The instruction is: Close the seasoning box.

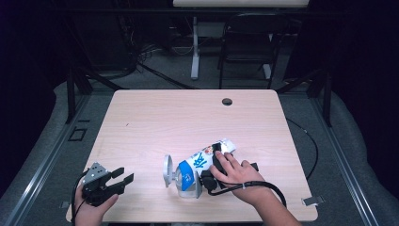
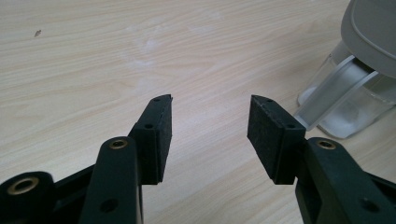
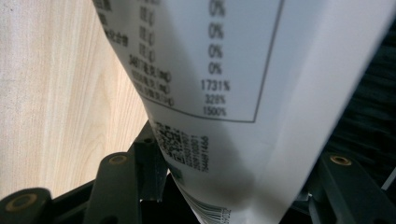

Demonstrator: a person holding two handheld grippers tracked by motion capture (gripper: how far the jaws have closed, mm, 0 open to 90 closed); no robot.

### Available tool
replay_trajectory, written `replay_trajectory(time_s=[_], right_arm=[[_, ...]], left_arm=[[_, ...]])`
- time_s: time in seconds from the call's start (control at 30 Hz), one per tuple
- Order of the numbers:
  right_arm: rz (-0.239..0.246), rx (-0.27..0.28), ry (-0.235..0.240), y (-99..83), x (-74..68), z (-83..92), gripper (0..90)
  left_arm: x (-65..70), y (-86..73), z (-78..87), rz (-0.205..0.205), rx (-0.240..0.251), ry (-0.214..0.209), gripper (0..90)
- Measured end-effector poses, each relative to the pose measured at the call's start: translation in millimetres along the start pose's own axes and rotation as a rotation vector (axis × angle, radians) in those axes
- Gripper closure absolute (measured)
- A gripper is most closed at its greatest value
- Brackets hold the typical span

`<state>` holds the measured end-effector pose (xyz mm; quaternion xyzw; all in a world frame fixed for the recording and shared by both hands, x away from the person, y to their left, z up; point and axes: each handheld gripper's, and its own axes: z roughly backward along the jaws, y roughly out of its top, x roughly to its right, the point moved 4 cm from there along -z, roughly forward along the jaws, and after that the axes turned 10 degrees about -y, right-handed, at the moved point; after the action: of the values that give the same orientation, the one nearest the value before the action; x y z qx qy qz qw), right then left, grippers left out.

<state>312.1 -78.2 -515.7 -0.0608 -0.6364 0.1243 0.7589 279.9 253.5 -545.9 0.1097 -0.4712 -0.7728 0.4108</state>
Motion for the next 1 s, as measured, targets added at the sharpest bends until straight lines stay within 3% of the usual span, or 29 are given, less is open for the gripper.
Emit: replay_trajectory(time_s=[0.33,0.4,1.0], right_arm=[[0.02,-0.016,-0.001,-0.3,1.7,1.4,45.6],[0.004,0.0,0.001,-0.3,0.3,0.2,45.6],[0.015,-0.001,-0.005,-0.6,0.9,0.1,46.0]], left_arm=[[-0.3,-0.1,0.1,0.001,-0.001,0.001,50.7],[-0.4,-0.1,0.3,0.001,-0.001,0.001,50.7],[-0.6,-0.2,0.1,-0.001,-0.003,0.001,50.6]])
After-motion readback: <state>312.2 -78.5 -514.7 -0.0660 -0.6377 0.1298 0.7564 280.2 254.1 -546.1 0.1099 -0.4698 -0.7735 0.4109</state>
